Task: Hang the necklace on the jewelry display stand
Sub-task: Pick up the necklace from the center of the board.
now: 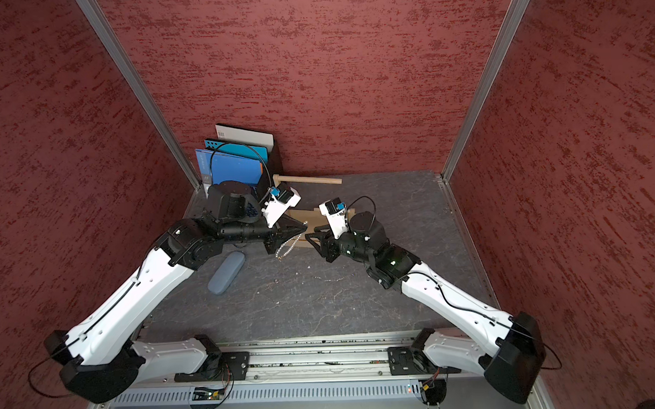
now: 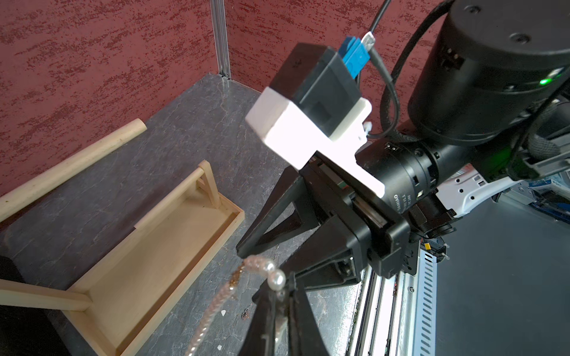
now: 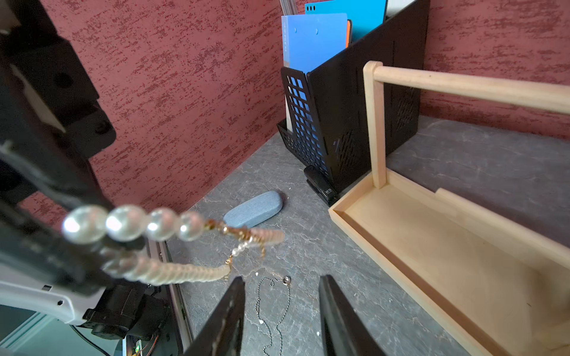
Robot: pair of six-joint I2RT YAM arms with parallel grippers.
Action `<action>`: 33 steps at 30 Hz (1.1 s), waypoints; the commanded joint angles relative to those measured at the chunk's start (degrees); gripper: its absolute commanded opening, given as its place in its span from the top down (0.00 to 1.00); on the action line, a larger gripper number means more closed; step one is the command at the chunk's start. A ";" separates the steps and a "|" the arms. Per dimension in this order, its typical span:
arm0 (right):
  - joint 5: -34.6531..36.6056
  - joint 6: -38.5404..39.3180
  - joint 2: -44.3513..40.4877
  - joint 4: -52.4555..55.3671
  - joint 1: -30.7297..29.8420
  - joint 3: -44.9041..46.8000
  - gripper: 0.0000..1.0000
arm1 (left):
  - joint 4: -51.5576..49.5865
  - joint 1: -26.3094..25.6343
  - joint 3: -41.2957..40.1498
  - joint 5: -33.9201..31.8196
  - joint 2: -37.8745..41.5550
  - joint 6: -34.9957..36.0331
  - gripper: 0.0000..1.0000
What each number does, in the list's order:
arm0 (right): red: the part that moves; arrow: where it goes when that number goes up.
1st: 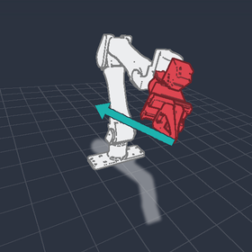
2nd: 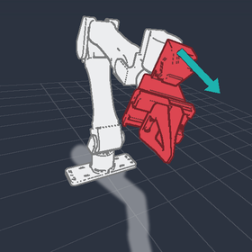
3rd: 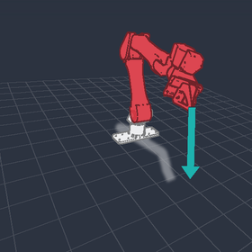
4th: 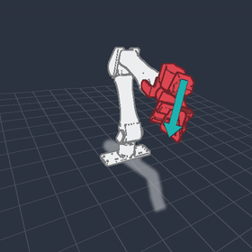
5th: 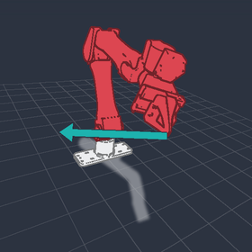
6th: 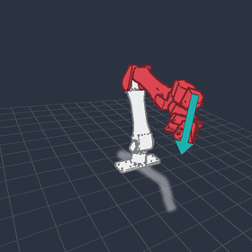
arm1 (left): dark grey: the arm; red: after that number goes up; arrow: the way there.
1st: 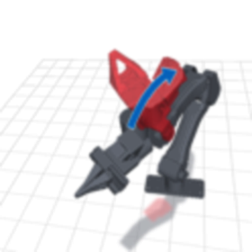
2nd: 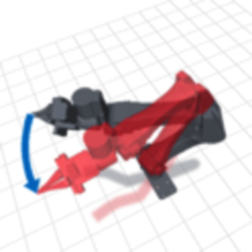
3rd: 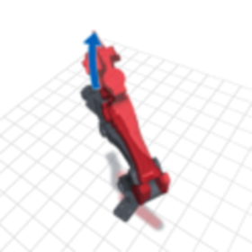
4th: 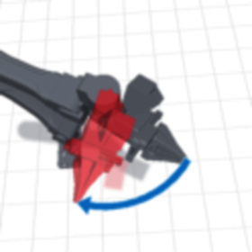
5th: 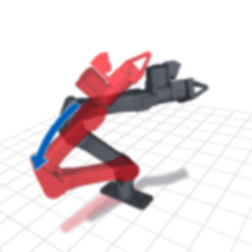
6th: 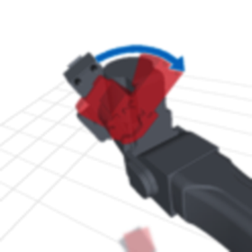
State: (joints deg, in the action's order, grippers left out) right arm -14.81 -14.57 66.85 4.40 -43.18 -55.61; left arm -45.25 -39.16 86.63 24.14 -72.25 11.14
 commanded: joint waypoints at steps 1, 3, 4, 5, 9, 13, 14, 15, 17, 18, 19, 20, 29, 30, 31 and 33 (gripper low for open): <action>-1.00 0.86 1.20 -2.80 -0.85 -1.54 0.60 | 0.14 0.31 1.30 0.66 0.77 -0.50 0.93; -0.59 0.67 1.65 -3.04 -1.53 -1.43 0.58 | -0.25 0.31 1.57 0.56 0.88 -0.33 0.93; -0.11 0.68 1.79 -3.17 -1.85 -1.17 0.57 | -0.36 0.30 1.69 0.55 0.97 -0.33 0.93; 0.30 0.72 1.87 -3.55 -1.99 -0.95 0.58 | -0.36 0.31 1.79 0.56 1.06 -0.33 0.93; 3.38 0.30 1.79 -3.97 -2.50 -0.67 0.78 | -0.40 0.39 2.01 0.51 1.41 -0.33 0.93; 7.25 1.21 0.88 -2.11 -2.96 -1.29 0.94 | -0.36 0.57 1.45 -0.18 2.00 -0.33 0.93; 8.05 1.21 0.66 -1.11 -2.96 -1.58 0.95 | -0.28 0.73 1.12 -0.31 2.25 -0.31 0.93; 8.73 1.34 0.49 -0.27 -2.96 -1.89 0.95 | -0.19 0.85 0.80 -0.40 2.39 -0.33 0.93; 9.09 1.92 0.06 1.24 -2.96 -2.39 0.90 | -0.01 1.34 0.13 -0.33 2.80 -0.36 0.93; 9.01 2.25 -0.05 1.68 -2.95 -2.47 0.86 | 0.04 1.45 -0.09 -0.32 2.94 -0.41 0.93; 9.00 2.41 -0.22 2.04 -2.96 -2.51 0.78 | 0.12 1.63 -0.23 -0.16 3.07 -0.46 0.93; 8.92 2.53 -0.36 2.23 -2.92 -2.37 0.69 | 0.23 1.80 -0.29 0.00 3.19 -0.50 0.93; 5.32 0.31 2.14 -1.79 -2.96 -1.49 0.61 | 0.78 2.68 0.47 1.42 3.69 -1.28 0.93; 4.82 -0.09 2.63 -2.16 -2.96 -1.59 0.61 | 0.72 2.76 0.54 1.52 3.76 -1.38 0.93; 4.55 -0.32 3.11 -2.50 -2.96 -1.66 0.62 | 0.65 2.77 0.55 1.62 3.78 -1.47 0.93; 4.43 -0.77 3.70 -3.08 -2.96 -1.61 0.70 | 0.55 2.77 0.54 1.76 4.00 -1.56 0.93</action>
State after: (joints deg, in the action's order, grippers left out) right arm -8.95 -14.04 69.60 3.77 -45.93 -56.42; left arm -45.43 -36.73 86.98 24.64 -69.38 10.28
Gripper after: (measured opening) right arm 0.314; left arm 0.089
